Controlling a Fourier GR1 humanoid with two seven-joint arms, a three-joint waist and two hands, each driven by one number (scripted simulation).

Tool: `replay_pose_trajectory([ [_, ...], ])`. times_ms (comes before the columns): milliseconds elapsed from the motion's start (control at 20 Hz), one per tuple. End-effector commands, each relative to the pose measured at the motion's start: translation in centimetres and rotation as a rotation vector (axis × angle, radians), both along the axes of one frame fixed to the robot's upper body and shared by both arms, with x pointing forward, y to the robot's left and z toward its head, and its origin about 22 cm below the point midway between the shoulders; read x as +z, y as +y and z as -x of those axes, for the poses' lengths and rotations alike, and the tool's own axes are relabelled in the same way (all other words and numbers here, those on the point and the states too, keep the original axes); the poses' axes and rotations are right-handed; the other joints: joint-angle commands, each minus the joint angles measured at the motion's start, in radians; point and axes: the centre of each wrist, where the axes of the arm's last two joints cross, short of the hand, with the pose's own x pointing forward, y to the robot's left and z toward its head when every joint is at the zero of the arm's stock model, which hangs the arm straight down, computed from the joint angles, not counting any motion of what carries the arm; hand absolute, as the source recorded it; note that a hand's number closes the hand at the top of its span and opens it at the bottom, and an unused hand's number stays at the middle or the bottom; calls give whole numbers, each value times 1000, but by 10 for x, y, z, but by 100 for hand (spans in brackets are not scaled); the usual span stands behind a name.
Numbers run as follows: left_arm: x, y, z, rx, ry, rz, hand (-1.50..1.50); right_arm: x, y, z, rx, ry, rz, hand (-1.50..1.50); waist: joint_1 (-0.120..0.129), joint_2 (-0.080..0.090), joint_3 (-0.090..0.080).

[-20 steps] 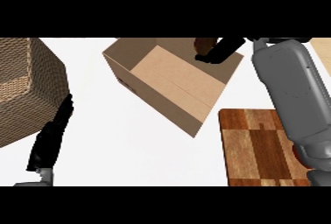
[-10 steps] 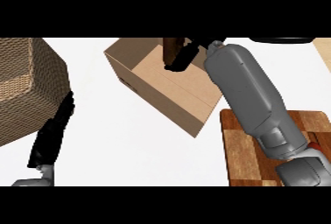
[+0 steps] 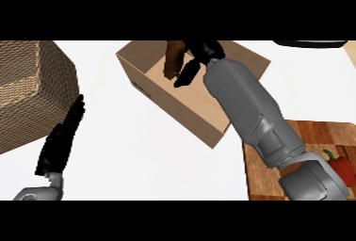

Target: Pick the sweet potato from the cutting board and place it in the cardboard box

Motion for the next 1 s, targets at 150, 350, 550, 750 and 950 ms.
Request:
replay_pose_trajectory([
  [150, -2, -3, 4, -17, 4, 14, 0, -7, -2, -2, -56, -7, -230, -150, 5, -2, 1],
  [350, 1, 0, 3, -15, -3, 6, 0, 0, -23, -9, -172, -84, -450, -150, 6, 5, 1],
  [550, -6, 5, 6, 22, 12, 15, 0, 8, -59, -17, -207, -64, -644, -150, -6, 3, 1],
  [750, -3, -1, 8, -3, 6, 7, 0, 16, -110, -24, -278, -67, -774, -150, -6, 2, 2],
  [950, -10, 1, 5, 18, 8, 10, 0, 28, -160, -27, -412, -121, -798, -150, -2, 8, 1],
])
